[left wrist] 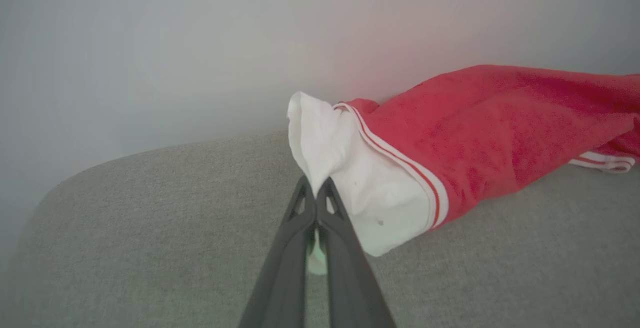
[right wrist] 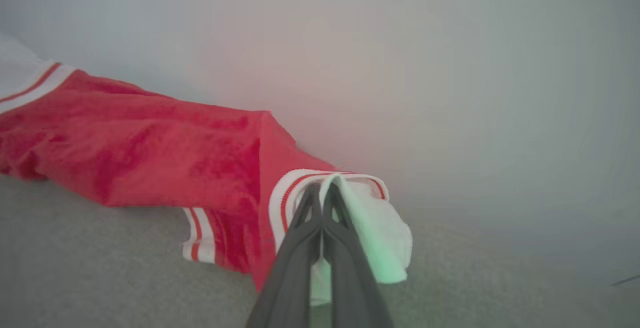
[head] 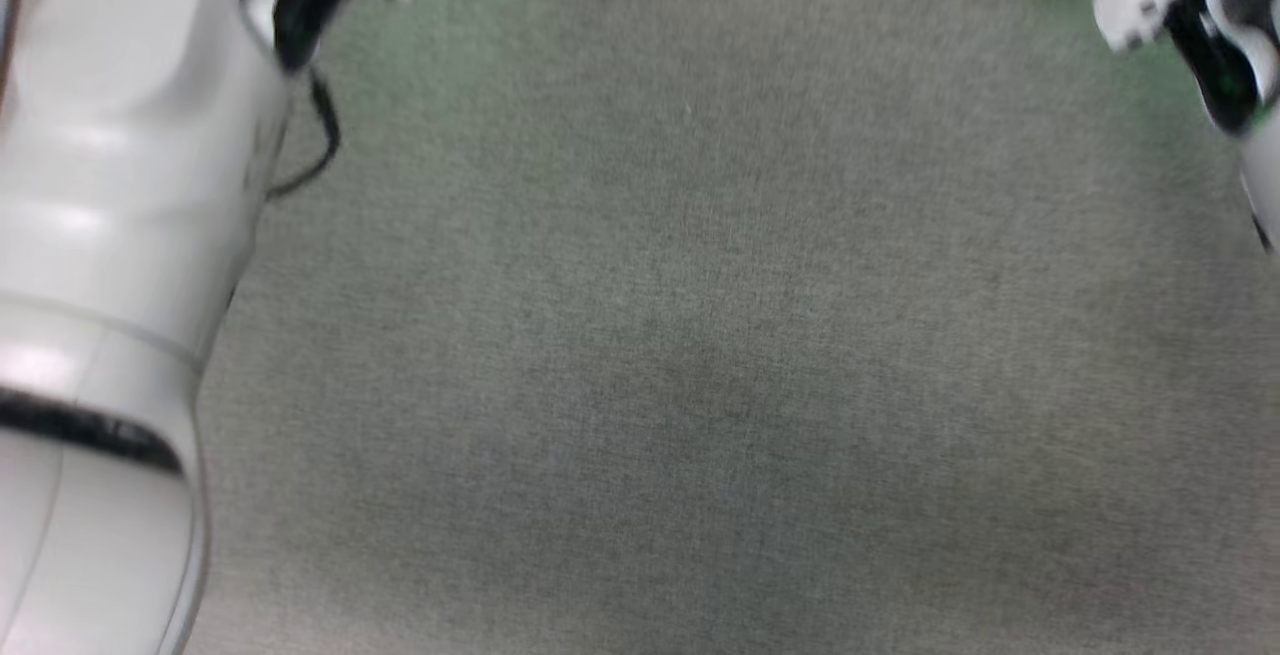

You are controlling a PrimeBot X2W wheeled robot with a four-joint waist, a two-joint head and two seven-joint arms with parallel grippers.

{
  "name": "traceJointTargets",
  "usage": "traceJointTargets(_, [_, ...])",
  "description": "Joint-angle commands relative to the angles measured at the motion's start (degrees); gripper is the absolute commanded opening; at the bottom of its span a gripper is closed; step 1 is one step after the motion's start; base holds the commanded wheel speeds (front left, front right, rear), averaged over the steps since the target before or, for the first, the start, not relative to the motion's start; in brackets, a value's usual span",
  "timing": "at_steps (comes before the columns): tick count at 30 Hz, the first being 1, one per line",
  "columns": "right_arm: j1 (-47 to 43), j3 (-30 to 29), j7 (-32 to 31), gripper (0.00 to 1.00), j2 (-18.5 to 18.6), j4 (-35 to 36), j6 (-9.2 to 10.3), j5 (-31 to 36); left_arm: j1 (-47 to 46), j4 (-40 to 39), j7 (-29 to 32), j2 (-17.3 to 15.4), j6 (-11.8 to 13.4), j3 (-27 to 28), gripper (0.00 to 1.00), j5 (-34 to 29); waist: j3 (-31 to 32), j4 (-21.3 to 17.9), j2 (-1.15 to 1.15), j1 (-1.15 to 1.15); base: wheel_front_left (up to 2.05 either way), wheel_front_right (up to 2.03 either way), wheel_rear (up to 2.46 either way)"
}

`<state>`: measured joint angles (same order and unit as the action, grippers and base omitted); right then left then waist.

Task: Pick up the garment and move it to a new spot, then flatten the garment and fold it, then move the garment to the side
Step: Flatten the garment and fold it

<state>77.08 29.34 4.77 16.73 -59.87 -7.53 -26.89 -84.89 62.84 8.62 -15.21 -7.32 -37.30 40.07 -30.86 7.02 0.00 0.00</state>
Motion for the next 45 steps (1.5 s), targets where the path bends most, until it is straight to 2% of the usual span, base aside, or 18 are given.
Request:
traceJointTargets(1, [-2.7, 2.0, -1.7, 0.00, 1.2, 1.5, 0.08, -2.4, 2.8, -1.4, 0.9, -0.8, -0.1, -1.3, 0.00, 1.0, 6.1, -1.9, 0.00, 0.00, 0.00, 0.00, 0.00])
traceJointTargets(7, [-12.9, 9.7, -10.9, 0.00, 9.2, 11.7, 0.08, -14.1, 13.7, -9.0, 3.7, -7.7, -0.1, -5.2, 0.00, 5.5, 13.2, -3.4, 0.00, 0.00, 0.00, 0.00, 0.00])
traceJointTargets(12, [-21.0, 13.4, -15.5, 0.00, 16.3, 19.1, 0.08, -21.0, 22.9, -15.4, 5.0, -14.3, -0.1, -5.5, 0.00, 8.2, 17.8, -4.4, 0.00, 0.00, 0.00, 0.00, 0.00])
traceJointTargets(16, [-27.4, 15.9, -19.6, 0.00, 21.4, 24.1, 0.08, -24.5, 31.0, -22.8, 6.9, -19.5, 1.9, -4.7, 0.00, 10.5, 20.5, -4.8, 0.00, 0.00, 0.00, 0.00, 0.00])
traceJointTargets(20, [-33.1, 17.3, -22.1, 0.00, 25.6, 29.3, 0.09, -27.2, 40.6, -34.2, 9.2, -24.5, 6.2, -3.5, 0.00, 13.6, 21.9, -4.9, 0.00, 0.00, 0.00, 0.00, 0.00])
traceJointTargets(29, [-47.2, 15.5, -26.1, 0.00, 31.9, 38.9, 0.09, -31.5, 62.7, -63.4, 12.6, -35.6, 22.5, -1.4, 0.00, 19.3, 22.0, -4.5, 0.00, 0.00, 0.00, 0.00, 0.00])
traceJointTargets(33, [-53.1, 13.4, -27.4, 0.00, 33.6, 42.0, 0.09, -32.2, 70.1, -71.8, 12.5, -38.4, 28.5, -0.7, 0.00, 21.0, 21.3, -4.5, 0.00, 0.00, 0.00, 0.00, 0.00])
traceJointTargets(36, [-56.4, 11.0, -27.5, 0.00, 33.4, 43.1, 0.09, -31.7, 73.6, -75.4, 11.9, -39.5, 30.7, -0.8, 0.00, 21.6, 20.9, -4.4, 0.00, 0.00, 0.00, 0.00, 0.00])
traceJointTargets(40, [-59.4, 8.4, -28.6, 0.00, 31.1, 42.5, 0.09, -29.5, 75.8, -76.6, 10.7, -38.9, 31.2, -1.7, 0.00, 21.1, 20.4, -4.6, 0.00, 0.00, 0.00, 0.00, 0.00])
traceJointTargets(45, [-59.8, 5.3, -30.5, 0.00, 25.9, 37.8, 0.16, -24.9, 75.2, -75.3, 9.5, -37.0, 31.0, -2.4, 0.00, 20.3, 19.4, -4.7, 0.00, 0.00, 0.00, 0.00, 0.00])
